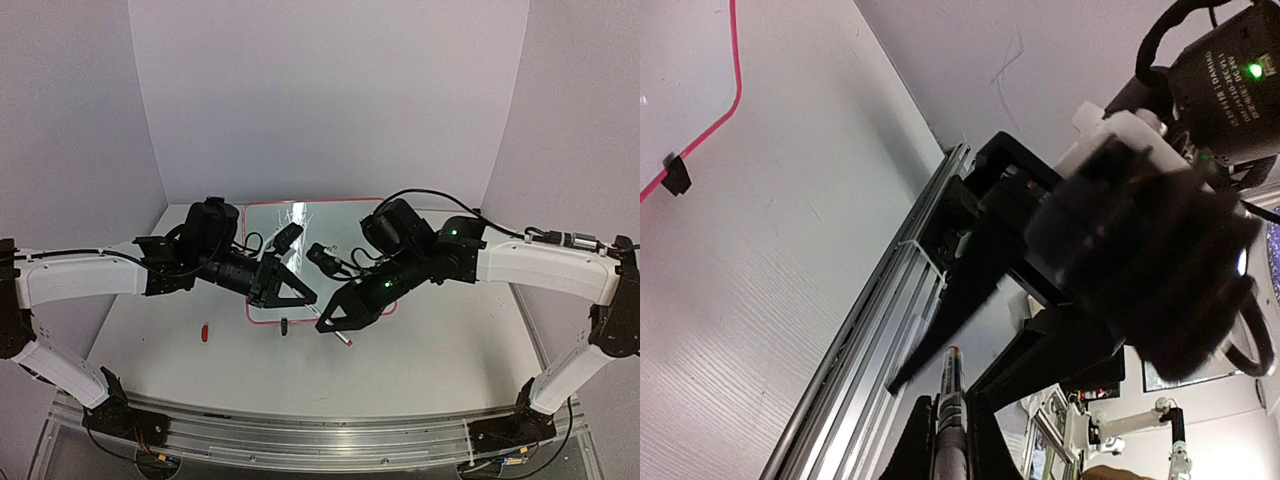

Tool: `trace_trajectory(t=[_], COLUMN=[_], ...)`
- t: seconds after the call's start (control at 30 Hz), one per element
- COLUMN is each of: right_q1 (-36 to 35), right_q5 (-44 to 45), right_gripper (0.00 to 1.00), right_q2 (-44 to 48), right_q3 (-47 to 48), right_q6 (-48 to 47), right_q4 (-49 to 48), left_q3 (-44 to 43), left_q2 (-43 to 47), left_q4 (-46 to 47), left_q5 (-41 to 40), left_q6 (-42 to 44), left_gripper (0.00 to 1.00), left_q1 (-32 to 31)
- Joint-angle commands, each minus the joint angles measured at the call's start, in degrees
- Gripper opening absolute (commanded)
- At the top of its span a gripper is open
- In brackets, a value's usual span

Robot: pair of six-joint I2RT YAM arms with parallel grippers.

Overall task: Write a sentence on the whiteboard
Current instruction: Pass from the right arm to the left, then pass from the left arm to the right

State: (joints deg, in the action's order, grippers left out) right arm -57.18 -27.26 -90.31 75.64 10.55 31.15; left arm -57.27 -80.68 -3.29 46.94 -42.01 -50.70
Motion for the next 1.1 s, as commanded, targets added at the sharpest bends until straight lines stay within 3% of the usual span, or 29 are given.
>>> trace_trajectory(t=[0.0, 0.03, 0.13, 0.27, 0.5, 0.7, 0.93, 1.07], right_q1=[0.3, 0.3, 0.3, 0.4, 0.3, 0.3, 0.3, 0.3], right_q5=[10.4, 10.7, 10.5, 9.6, 17.9, 14.7, 14.2, 13.6], right_gripper=[0.38, 0.47, 0.59, 0.87, 0.92, 0.93, 0.86, 0.78], right_q2=[5.0, 5.5, 7.2, 11.5, 19.0, 15.0, 10.1, 9.9], right_q3=[0.4, 0.3, -0.4, -5.0, -24.7, -22.6, -19.2, -19.5], right_q6=[4.0, 5.1, 8.5, 14.8, 30.5, 31.6, 33.1, 33.2], right_q4=[0.3, -0.2, -2.7, -11.2, -47.7, -55.2, -60.1, -62.6], left_q3=[3.8, 4.3, 5.7, 8.1, 12.1, 13.2, 13.9, 13.5], left_q2=[6.6, 7.2, 8.2, 9.5, 11.4, 10.8, 9.4, 9.2], left_q4=[13.7, 15.8, 21.2, 28.3, 39.7, 43.7, 46.7, 43.8], left_q5=[-7.6, -9.5, -13.0, -17.4, -20.8, -20.7, -20.5, -21.2], left_q6=[-5.9, -7.0, -9.4, -12.1, -16.1, -18.0, -19.4, -18.7], left_gripper=[0.00, 0.00, 0.00, 0.00, 0.00, 0.00, 0.00, 0.00], left_q1=[0.0, 0.0, 0.0, 0.0, 0.0, 0.0, 0.0, 0.0])
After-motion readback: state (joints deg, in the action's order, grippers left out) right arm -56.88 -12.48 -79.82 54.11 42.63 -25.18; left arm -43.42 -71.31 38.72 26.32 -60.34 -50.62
